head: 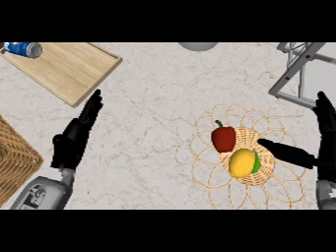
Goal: Pick the bell pepper from the placemat and place it in the tiered shelf
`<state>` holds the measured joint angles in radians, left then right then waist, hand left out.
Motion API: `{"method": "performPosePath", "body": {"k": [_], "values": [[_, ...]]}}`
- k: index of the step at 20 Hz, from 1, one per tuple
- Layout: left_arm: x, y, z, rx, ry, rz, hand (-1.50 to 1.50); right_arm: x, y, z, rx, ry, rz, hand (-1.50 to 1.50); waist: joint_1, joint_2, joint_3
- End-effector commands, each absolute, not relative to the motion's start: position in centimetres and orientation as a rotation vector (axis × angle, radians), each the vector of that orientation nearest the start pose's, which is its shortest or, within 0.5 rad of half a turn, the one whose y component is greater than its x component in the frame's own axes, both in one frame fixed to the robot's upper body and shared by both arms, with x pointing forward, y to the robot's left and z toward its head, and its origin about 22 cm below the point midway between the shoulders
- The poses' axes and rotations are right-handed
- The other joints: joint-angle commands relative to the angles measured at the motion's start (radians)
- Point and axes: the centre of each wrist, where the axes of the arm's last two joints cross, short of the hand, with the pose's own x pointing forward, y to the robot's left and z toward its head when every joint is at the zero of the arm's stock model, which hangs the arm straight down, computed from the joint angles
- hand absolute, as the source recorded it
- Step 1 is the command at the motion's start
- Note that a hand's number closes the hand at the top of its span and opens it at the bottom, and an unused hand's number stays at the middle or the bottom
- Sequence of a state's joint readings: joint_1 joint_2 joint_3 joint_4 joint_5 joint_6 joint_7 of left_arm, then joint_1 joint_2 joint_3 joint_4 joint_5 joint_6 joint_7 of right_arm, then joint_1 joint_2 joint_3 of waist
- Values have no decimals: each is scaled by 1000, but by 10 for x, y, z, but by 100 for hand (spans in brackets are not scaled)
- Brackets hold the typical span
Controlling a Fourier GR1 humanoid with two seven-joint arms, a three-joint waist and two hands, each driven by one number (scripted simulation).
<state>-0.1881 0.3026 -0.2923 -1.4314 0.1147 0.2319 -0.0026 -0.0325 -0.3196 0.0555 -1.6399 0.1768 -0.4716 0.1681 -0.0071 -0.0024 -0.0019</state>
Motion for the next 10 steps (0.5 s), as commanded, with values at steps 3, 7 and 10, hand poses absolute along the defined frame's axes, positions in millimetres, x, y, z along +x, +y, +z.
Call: {"method": "performPosePath", "body": {"k": [3,7,10], "values": [[278,219,20,92,-1572,-265,0,252,-258,100,-707,-1411,206,-150,8,-1,-1],[291,222,19,130,-1577,-249,0,256,-236,120,-732,-1277,428,-150,6,1,-3],[288,215,21,107,-1569,-249,0,255,-223,138,-772,-1133,563,-150,12,-2,-3]]}}
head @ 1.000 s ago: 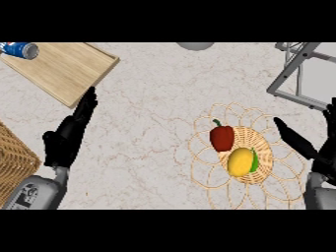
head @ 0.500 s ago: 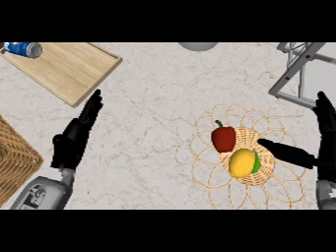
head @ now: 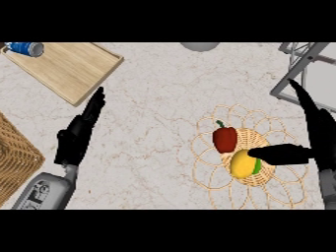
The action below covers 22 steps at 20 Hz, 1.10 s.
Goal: Pick the bell pepper from the placemat and place it in the tiered shelf
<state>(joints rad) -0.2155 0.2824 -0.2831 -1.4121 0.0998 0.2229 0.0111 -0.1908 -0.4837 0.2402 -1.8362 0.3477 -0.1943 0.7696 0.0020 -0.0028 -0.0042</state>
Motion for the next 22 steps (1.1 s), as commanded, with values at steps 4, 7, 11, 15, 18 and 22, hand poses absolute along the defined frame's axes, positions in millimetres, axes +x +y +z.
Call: {"method": "performPosePath", "body": {"k": [4,7,11,15,18,22], "values": [[299,229,25,104,-1566,-262,0,263,-198,163,-827,-1028,646,-150,4,3,1],[283,232,14,102,-1576,-259,0,244,-175,168,-819,-996,667,-150,0,0,2],[285,203,17,130,-1591,-263,0,267,-163,183,-808,-1009,649,-150,2,1,3],[288,225,8,119,-1572,-254,0,252,-121,169,-819,-1011,653,-150,1,1,2],[287,222,5,109,-1568,-275,0,256,-136,175,-847,-1016,663,-150,-4,1,3],[284,231,12,113,-1574,-262,0,262,-141,167,-869,-1007,626,-150,-1,1,4]]}}
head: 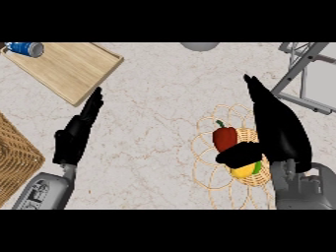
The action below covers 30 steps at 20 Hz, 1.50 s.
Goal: Pick the bell pepper from the placemat and place it in the tiered shelf
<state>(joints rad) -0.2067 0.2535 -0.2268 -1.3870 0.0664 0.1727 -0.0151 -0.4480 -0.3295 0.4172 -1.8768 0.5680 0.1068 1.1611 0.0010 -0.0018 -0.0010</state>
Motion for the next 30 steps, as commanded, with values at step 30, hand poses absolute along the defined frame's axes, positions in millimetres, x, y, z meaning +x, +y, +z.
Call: {"method": "performPosePath", "body": {"k": [30], "values": [[290,213,6,109,-1590,-271,0,283,-121,102,-892,-863,687,-150,-4,2,1]]}}
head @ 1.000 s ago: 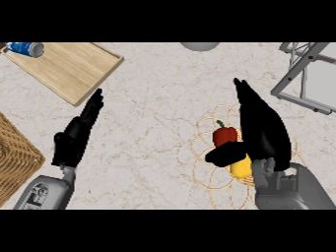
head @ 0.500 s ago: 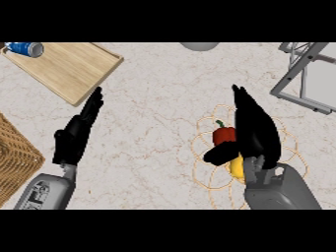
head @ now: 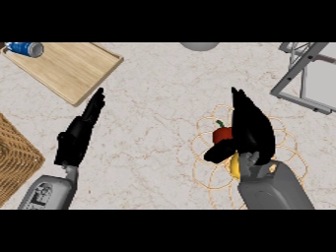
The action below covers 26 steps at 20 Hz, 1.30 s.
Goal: Pick the bell pepper from the placemat and place it in the tiered shelf
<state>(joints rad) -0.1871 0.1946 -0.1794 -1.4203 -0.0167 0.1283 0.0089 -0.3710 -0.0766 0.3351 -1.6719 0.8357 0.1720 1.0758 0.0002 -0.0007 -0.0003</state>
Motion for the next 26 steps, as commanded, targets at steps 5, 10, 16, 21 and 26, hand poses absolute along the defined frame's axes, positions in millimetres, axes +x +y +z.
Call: {"method": "performPosePath", "body": {"k": [5,10,16,21,26], "values": [[276,229,35,92,-1583,-266,0,280,-117,94,-904,-853,683,-150,4,-1,0],[296,222,43,126,-1591,-273,0,273,-126,91,-910,-834,687,-150,-2,-1,0],[284,218,20,119,-1582,-252,0,283,-137,61,-883,-835,687,-150,0,0,0],[286,224,12,92,-1566,-246,0,295,-144,49,-873,-825,670,-150,0,1,0],[274,224,10,97,-1564,-252,0,278,-136,44,-852,-795,724,-150,0,0,0]]}}
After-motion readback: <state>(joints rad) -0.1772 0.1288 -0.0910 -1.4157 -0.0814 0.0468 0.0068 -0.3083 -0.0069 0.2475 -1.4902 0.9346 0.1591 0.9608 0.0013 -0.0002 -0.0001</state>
